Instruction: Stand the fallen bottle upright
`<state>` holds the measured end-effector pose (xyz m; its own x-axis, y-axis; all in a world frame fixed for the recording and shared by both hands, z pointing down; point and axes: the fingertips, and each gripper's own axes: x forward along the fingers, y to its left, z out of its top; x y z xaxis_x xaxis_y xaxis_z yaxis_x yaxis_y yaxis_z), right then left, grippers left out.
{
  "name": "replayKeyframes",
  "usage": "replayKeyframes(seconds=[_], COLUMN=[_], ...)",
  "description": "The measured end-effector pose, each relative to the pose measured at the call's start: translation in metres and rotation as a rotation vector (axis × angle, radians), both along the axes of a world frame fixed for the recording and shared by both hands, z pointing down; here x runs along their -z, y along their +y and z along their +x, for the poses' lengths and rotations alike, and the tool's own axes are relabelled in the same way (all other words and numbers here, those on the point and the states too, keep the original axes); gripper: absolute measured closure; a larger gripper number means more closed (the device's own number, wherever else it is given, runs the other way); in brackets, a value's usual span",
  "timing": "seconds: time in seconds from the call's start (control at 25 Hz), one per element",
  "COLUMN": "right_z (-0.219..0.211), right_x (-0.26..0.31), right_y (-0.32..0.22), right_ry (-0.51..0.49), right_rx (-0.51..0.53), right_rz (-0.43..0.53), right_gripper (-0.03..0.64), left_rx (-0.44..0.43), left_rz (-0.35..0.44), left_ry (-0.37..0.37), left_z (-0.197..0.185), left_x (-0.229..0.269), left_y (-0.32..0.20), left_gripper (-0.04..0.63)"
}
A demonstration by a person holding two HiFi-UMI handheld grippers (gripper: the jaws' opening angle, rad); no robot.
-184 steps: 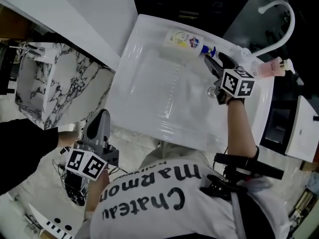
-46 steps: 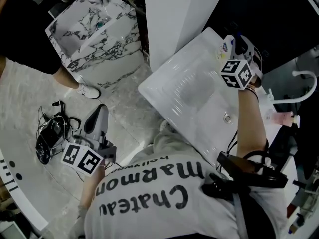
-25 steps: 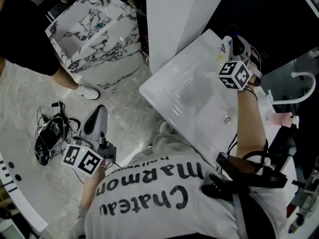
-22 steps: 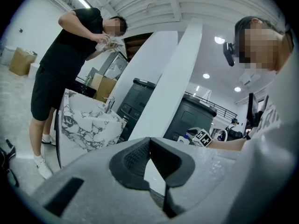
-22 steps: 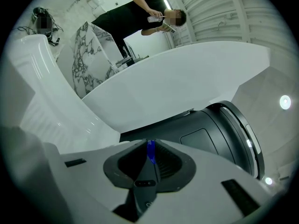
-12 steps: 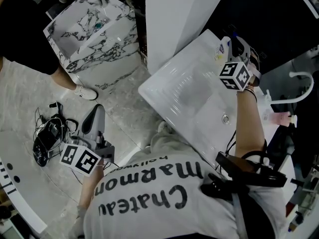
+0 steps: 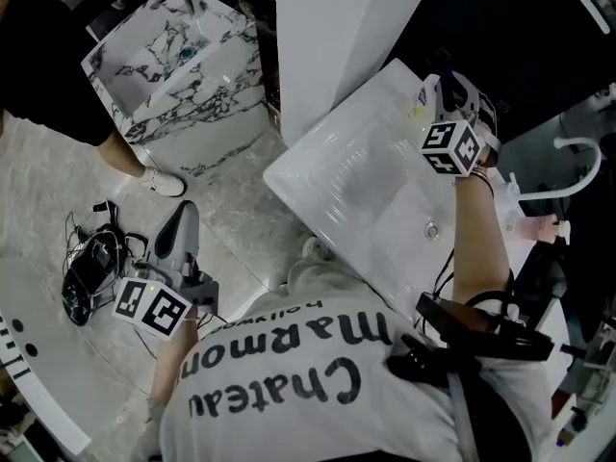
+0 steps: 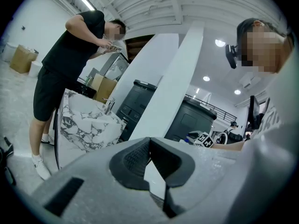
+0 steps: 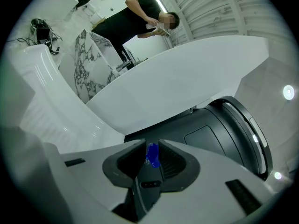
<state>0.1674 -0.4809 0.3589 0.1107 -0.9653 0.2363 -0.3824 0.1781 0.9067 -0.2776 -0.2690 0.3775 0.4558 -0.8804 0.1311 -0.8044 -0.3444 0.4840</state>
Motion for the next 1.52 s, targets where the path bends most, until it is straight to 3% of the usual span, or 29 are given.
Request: replayKeyframes(seconds=[0.92,1.12,1.4,1.52], right_z=[-0.011,-0.01,-0.009,-0.01], right_x=[0.013,0.023,0.049,0.053], right_y=[0.013,0.02,0.042,0.055], right_ry=[-0.089,-0.196,-0.457,-0.51], right_rx=[0.03,-0.002,-0.018,-0.03], right_rz=[-0.004,-0.025,-0.017,-0.024], right_gripper=[0.545,0.517,0.523,0.54], left_rx=[0.027,0.027,-0.009,-0.034], left_rz=[0.034,0.051,0.098,0.12], left_ry=[0.019,0.041,0.063,0.07], left_z=[-0.005,-0.006,0.004,0.01], left_x=[0.011,0.016,0.034,0.04], left_y=[0.019,0.023,0.024,0.027], left_gripper=[0.581,0.581,0.581,0.581])
